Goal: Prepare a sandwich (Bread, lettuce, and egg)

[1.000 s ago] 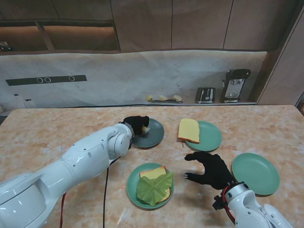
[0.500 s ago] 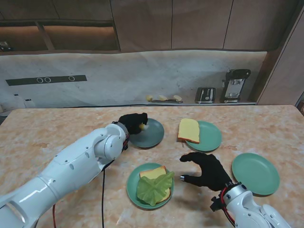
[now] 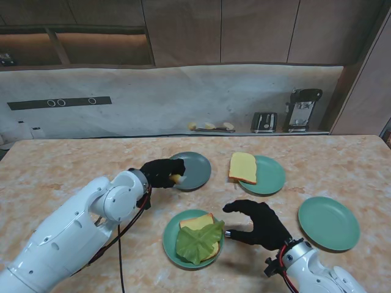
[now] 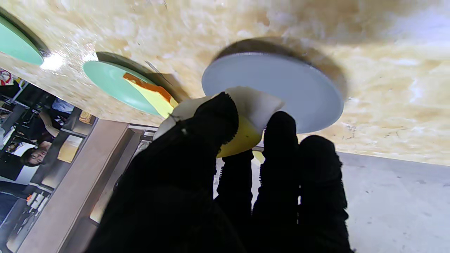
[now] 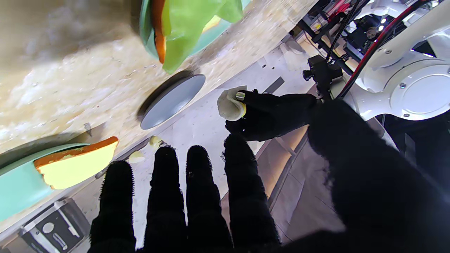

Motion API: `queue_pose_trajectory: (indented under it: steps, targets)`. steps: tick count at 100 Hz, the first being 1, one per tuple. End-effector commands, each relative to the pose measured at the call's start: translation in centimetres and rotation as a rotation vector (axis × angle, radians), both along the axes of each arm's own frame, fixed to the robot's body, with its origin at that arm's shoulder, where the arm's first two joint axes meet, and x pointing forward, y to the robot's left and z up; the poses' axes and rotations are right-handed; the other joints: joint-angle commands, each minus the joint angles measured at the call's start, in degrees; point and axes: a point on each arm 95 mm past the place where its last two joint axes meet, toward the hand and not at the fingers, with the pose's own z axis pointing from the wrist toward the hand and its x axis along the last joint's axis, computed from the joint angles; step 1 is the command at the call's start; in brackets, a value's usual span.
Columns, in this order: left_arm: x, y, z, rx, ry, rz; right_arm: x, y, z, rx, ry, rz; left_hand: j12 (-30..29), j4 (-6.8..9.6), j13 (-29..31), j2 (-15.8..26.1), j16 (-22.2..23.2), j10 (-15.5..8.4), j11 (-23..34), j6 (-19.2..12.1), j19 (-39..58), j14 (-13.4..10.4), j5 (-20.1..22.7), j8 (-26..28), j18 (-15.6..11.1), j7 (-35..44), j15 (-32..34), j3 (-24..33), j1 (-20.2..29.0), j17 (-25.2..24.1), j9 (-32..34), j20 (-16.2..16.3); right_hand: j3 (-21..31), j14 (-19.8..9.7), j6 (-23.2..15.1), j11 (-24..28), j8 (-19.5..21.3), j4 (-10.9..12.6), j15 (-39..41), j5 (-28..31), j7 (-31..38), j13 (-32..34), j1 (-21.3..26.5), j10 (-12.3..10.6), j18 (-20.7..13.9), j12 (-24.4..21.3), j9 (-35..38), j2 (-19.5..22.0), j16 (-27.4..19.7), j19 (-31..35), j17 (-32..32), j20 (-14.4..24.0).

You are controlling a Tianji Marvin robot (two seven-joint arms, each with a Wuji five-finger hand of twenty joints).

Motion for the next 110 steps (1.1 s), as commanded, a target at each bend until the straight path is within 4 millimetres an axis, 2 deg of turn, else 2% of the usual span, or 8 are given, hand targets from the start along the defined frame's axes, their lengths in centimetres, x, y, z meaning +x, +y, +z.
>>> queue_pose_trajectory:
  steps: [1,21,57,87,110]
  targets:
    - [-0.8,0.5,-0.5,0.018,0.016,-0.015,-0.6,0.7,-0.4,0.004,0.020,0.030,1.1,2.12,1.6,-0.4,0.9,0.1,0.6,0.0,1.6,1.3,0.9,-0.3,0.4,0.9,0.3,2.6,3.2,0.0,2.2,-0.2,-0.3,-1.5,-0.7,0.2,0.1,1.4,0.0,0.2,0.4,-0.5,-2.0,-1.4,-0.9,0.6,1.3,-0.3,1.3,-1.0,-0.1,0.2]
    - [-3.0,1.2,0.0,0.024,0.038,-0.056,-0.8,1.0,-0.5,0.016,0.026,0.046,1.2,2.09,1.7,-0.5,1.0,0.2,0.4,0.1,1.6,1.3,1.1,-0.4,0.5,0.5,0.2,2.6,3.1,0.0,2.3,-0.1,-0.3,-1.5,-0.6,0.1,0.1,1.4,0.0,0.1,0.4,-0.5,-2.0,-1.4,-0.9,0.6,1.4,-0.2,1.2,-1.3,-0.3,0.2]
    - [-6.5,1.2,0.7,0.007,0.101,-0.125,-1.1,0.7,-0.5,0.016,0.028,0.040,1.2,2.27,1.7,-0.6,1.1,0.2,0.1,0.3,1.5,1.4,1.4,-0.7,0.4,-0.6,0.2,2.5,3.2,-0.1,2.7,0.1,-0.5,-1.5,-0.6,0.1,0.1,1.3,-0.1,0.2,0.4,-0.6,-2.0,-1.4,-0.9,0.6,1.3,0.0,1.2,-1.5,-0.4,0.4]
    - [-9.3,0.1,1.1,-0.031,0.148,-0.206,-1.3,0.7,-0.4,0.013,0.018,0.034,1.5,2.34,1.8,-0.8,1.1,0.2,-0.5,0.3,1.5,1.4,1.5,-0.5,0.5,-1.0,0.0,2.4,3.1,-0.1,2.7,0.2,-0.4,-1.5,-0.6,0.1,0.1,1.4,-0.1,0.3,0.4,-0.5,-2.0,-1.4,-0.8,0.6,1.4,0.1,1.2,-1.7,-0.4,0.5]
    - [-10.7,-1.5,0.5,-0.036,0.160,-0.283,-1.5,0.4,-0.2,0.004,0.006,0.026,1.6,2.47,1.8,-0.9,1.2,0.2,-0.7,0.3,1.5,1.4,1.6,-0.5,0.4,-1.3,-0.1,2.4,3.1,0.0,2.9,0.3,-0.5,-1.5,-0.6,0.1,0.1,1.4,-0.1,0.2,0.3,-0.6,-2.0,-1.3,-0.8,0.6,1.4,0.2,1.2,-1.7,-0.4,0.6]
